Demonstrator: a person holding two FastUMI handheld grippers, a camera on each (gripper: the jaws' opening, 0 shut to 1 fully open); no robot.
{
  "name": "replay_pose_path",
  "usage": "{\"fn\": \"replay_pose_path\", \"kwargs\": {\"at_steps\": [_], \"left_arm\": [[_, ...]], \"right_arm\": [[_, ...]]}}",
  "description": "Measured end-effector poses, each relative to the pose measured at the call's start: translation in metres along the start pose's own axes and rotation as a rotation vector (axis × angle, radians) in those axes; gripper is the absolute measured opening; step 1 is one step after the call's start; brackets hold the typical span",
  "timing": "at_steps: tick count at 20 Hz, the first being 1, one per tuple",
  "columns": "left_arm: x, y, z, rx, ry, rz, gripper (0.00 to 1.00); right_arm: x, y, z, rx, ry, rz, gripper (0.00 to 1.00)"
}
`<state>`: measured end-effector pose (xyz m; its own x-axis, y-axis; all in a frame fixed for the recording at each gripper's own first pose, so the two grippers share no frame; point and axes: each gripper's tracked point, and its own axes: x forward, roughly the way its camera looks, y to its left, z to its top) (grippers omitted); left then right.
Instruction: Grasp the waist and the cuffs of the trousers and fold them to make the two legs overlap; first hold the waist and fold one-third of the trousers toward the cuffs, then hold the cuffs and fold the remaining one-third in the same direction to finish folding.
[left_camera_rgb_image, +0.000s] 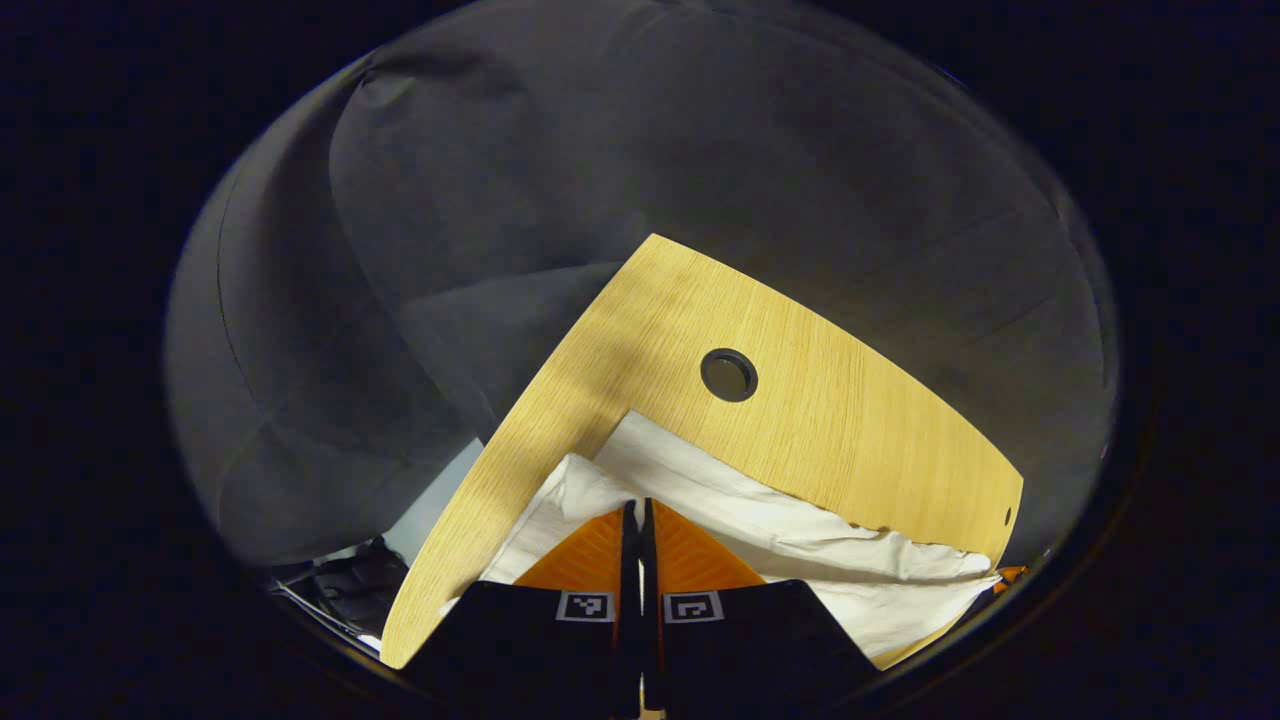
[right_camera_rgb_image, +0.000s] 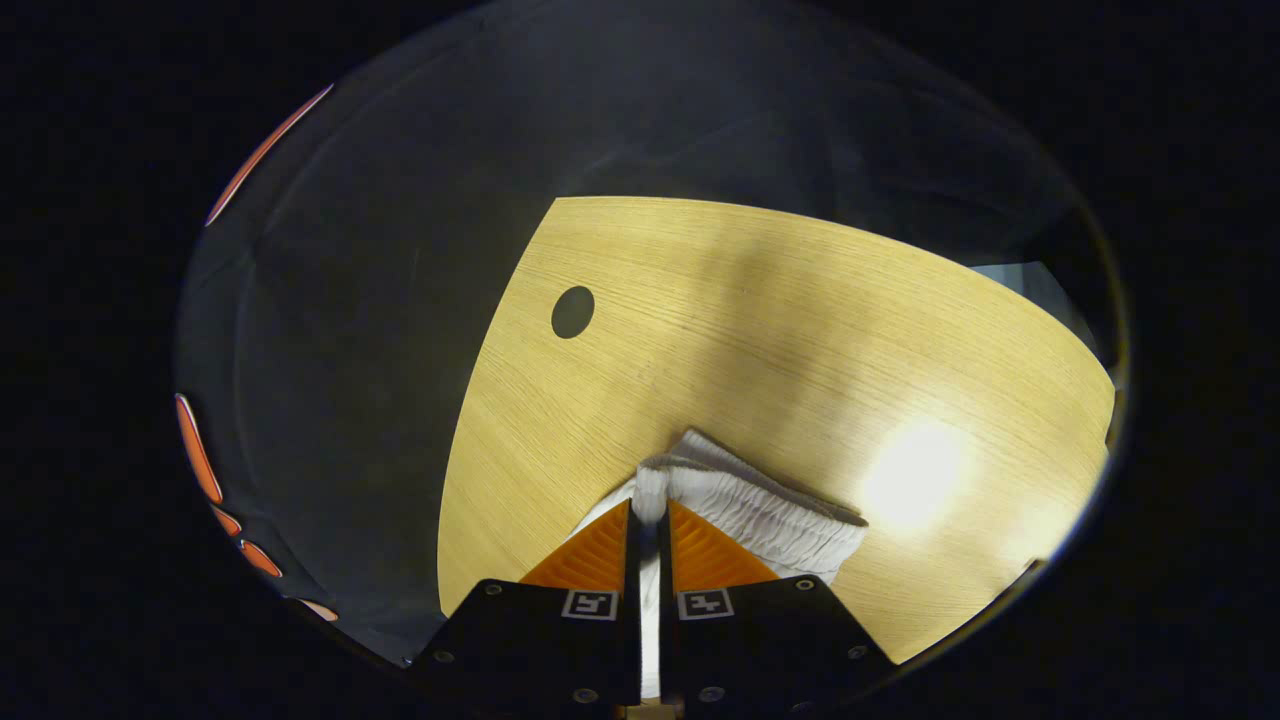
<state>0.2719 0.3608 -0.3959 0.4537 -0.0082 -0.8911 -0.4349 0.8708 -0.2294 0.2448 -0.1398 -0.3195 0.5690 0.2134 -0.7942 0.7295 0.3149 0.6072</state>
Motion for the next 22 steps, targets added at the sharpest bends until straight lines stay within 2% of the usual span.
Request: {"fn": "replay_pose_path", "kwargs": {"at_steps": [4,6,7,8,9,10,11,12,15,16,17,18,20,22], "left_arm": [[0.007,0.003,0.003,-0.037,-0.009,0.011,0.05],[0.001,0.009,0.004,-0.080,-0.028,0.014,0.08],[-0.001,0.008,0.005,-0.098,-0.037,0.007,0.11],[-0.001,0.005,0.004,-0.101,-0.036,-0.005,0.12],[-0.003,0.002,0.005,-0.094,-0.040,-0.016,0.12],[-0.006,0.001,0.005,-0.079,-0.036,-0.018,0.13],[-0.010,-0.005,0.005,-0.062,-0.027,-0.030,0.19],[-0.021,-0.011,0.002,-0.049,-0.009,-0.042,0.38],[-0.035,-0.019,-0.007,0.018,0.018,-0.007,0.93],[-0.040,-0.019,-0.010,0.038,0.030,0.006,0.93],[-0.046,-0.028,-0.015,0.044,0.044,-0.022,0.89],[-0.057,-0.040,-0.022,0.050,0.065,-0.053,0.88],[-0.074,-0.060,-0.032,0.078,0.074,-0.114,0.93],[-0.091,-0.083,-0.042,0.097,0.076,-0.186,0.92]], "right_arm": [[-0.003,0.009,0.017,0.015,-0.053,0.063,0.13],[-0.007,0.016,0.034,0.010,-0.117,0.097,0.22],[-0.011,0.014,0.039,0.004,-0.138,0.107,0.34],[-0.014,0.009,0.040,-0.007,-0.144,0.104,0.36],[-0.015,0.005,0.039,-0.031,-0.146,0.096,0.29],[-0.016,-0.002,0.038,-0.063,-0.146,0.076,0.42],[-0.020,-0.010,0.035,-0.096,-0.148,0.063,0.60],[-0.022,-0.016,0.031,-0.120,-0.148,0.053,0.52],[-0.029,-0.029,0.015,-0.155,-0.125,0.050,0.68],[-0.031,-0.035,0.009,-0.168,-0.113,0.045,0.72],[-0.035,-0.043,0.004,-0.187,-0.104,0.037,0.68],[-0.037,-0.051,-0.003,-0.213,-0.095,0.026,0.80],[-0.042,-0.070,-0.017,-0.260,-0.073,-0.016,0.85],[-0.040,-0.087,-0.026,-0.282,-0.057,-0.056,0.88]]}}
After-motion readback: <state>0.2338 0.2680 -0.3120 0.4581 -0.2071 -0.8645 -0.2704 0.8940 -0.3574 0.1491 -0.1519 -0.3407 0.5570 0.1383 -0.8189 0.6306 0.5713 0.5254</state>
